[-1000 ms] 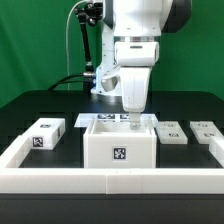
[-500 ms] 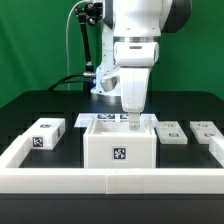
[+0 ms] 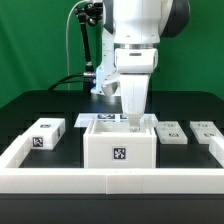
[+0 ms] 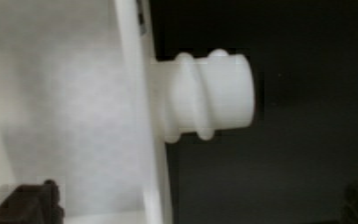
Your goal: Assemble cabinet
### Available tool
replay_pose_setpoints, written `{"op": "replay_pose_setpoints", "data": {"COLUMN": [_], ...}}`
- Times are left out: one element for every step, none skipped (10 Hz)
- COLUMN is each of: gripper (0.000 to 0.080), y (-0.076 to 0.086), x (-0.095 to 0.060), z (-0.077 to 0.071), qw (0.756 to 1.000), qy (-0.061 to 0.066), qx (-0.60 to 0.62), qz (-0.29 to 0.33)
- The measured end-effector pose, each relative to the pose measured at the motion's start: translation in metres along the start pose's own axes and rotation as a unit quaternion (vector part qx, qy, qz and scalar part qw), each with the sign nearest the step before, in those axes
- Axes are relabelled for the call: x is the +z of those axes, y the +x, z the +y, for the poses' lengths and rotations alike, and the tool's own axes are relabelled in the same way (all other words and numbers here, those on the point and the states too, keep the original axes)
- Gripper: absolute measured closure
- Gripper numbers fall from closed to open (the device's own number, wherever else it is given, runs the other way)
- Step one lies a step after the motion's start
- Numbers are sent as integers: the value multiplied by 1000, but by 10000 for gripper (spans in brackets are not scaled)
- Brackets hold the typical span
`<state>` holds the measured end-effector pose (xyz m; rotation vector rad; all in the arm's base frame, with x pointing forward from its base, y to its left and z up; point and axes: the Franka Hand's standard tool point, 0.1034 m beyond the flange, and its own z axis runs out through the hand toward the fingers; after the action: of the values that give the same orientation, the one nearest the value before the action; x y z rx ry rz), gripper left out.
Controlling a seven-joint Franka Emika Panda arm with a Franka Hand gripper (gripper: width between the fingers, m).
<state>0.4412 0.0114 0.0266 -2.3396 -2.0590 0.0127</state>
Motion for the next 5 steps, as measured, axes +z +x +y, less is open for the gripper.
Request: {"op": "replay_pose_setpoints", "data": {"gripper": [2,2,25,25,211], "y": [-1,-4,-6,-6,-7], "x": [3,6,6,6,6], "z": [-1,0,2,2,1], "qw": [1000,1000,1000,1000,1000], "qy": [3,5,5,6,6], "qx": [-1,-1,2,2,2], "qz": [0,0,0,0,0]}}
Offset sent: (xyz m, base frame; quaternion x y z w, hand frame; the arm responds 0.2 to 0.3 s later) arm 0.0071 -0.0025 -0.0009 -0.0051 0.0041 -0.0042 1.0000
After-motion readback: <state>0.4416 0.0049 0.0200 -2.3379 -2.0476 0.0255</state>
